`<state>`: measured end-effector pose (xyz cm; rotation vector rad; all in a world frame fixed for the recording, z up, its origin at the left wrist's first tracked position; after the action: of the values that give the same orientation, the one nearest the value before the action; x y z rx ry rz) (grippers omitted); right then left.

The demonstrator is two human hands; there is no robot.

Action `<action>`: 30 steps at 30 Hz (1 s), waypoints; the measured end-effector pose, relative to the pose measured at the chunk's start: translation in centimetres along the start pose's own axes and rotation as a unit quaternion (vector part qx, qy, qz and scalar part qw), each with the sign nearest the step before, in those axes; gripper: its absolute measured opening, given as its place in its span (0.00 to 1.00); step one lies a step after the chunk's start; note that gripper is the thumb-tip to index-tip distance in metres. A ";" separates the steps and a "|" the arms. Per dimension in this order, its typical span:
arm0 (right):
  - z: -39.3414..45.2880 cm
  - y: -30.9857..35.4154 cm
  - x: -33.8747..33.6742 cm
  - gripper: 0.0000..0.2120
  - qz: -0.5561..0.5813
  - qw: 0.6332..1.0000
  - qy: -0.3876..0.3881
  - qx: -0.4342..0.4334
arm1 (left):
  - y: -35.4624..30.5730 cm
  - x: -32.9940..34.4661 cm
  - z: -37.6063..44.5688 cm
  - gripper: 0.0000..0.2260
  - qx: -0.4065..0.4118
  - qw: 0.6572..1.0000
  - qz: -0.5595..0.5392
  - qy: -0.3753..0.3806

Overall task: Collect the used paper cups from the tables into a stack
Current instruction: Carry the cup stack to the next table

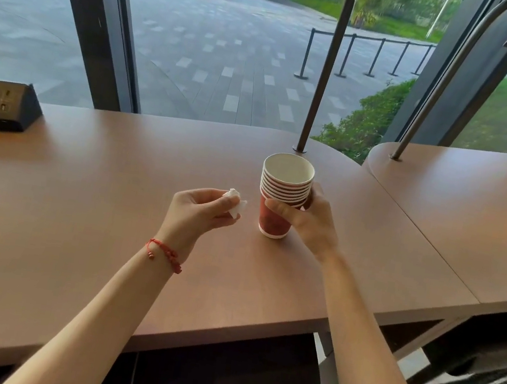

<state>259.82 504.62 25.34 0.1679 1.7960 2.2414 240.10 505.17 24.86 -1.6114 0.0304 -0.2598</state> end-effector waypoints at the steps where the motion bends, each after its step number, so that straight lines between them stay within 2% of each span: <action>1: -0.1 0.0 0.0 0.27 0.003 1.000 -0.004 -0.003 | 0.1 -0.1 -0.1 0.03 -0.001 1.000 0.000 0.000; 14: -5.4 2.1 -1.6 0.23 0.010 0.998 -0.068 -0.016 | -0.1 -0.2 -2.1 0.04 0.004 0.999 -0.001 0.046; 19: -10.6 2.8 -4.2 0.16 0.003 0.991 -0.133 -0.020 | 0.1 2.4 -4.1 0.04 0.020 0.993 0.017 0.118; 23: -15.8 3.7 -6.9 0.21 -0.001 0.981 -0.193 -0.020 | 0.7 6.0 -6.4 0.03 0.026 0.980 0.037 0.192; 28: -22.3 4.0 -11.4 0.26 -0.006 0.965 -0.263 -0.015 | 2.1 11.3 -10.0 0.05 0.013 0.963 0.067 0.259; 30: -25.3 3.9 -13.4 0.25 -0.012 0.954 -0.300 -0.012 | 3.0 13.6 -12.0 0.04 0.000 0.954 0.075 0.290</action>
<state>265.79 476.41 24.32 0.7296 1.4249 1.9048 251.53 490.79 24.36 -1.4748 0.6020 -0.6069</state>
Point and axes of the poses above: each hand's wrist, its own z-axis towards the middle knuckle, its own x-axis out of the palm, y = z × x, the point moved 5 cm from there along z, towards the middle knuckle, and after that the axes turned 10 degrees about z, right-handed, at the moved point
